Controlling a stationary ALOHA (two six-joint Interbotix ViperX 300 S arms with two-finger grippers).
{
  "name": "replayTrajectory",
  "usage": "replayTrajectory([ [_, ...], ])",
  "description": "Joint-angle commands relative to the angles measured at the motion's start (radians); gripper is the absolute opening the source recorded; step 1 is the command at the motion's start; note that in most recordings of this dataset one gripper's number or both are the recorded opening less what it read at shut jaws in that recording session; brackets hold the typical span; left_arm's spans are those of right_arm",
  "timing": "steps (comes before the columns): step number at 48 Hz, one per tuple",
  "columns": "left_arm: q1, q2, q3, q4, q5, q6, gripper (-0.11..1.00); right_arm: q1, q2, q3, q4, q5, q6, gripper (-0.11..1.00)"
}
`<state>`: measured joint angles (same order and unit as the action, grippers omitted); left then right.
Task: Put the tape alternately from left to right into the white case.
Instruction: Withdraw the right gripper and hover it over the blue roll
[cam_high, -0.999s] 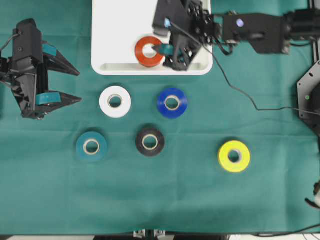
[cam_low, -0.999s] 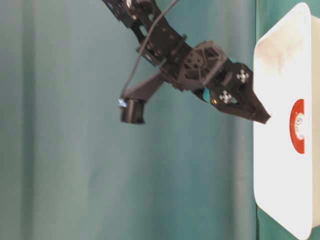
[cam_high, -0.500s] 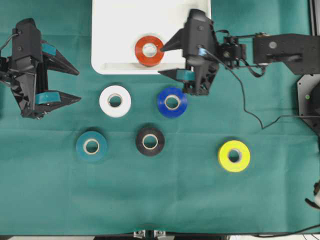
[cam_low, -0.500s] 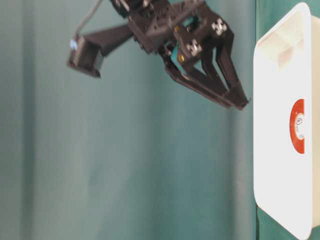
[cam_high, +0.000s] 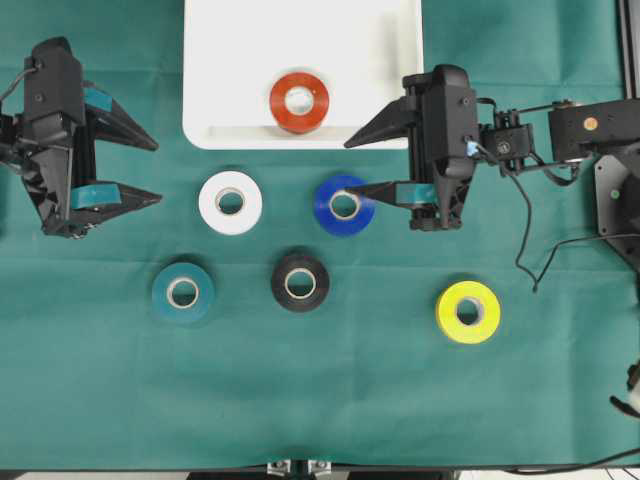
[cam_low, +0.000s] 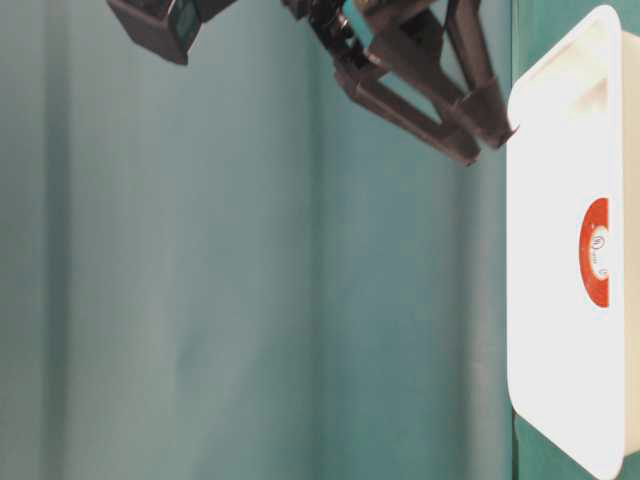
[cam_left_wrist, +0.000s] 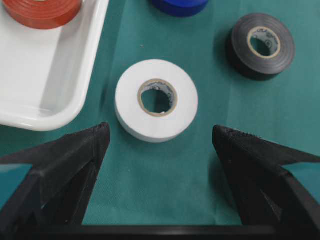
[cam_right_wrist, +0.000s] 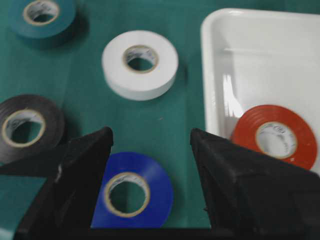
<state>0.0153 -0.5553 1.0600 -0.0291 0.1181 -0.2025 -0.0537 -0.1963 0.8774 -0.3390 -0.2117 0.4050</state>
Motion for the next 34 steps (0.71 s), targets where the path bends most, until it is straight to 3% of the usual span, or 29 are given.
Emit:
replayTrajectory([
  [1, 0.002, -0.005, -0.011, -0.002, -0.008, 0.000, 0.64, 0.005, -0.018, -0.008, -0.002, -0.011, 0.002, 0.71],
  [12, -0.023, 0.000, -0.014, -0.003, -0.008, -0.017, 0.64, 0.005, -0.018, -0.015, 0.000, -0.011, 0.002, 0.71],
  [23, -0.086, 0.009, -0.012, -0.003, -0.008, -0.130, 0.64, 0.005, -0.003, -0.015, -0.002, -0.011, 0.002, 0.71],
  [34, -0.152, 0.046, -0.020, -0.002, -0.008, -0.202, 0.64, 0.005, 0.005, -0.014, 0.000, -0.011, 0.002, 0.71],
])
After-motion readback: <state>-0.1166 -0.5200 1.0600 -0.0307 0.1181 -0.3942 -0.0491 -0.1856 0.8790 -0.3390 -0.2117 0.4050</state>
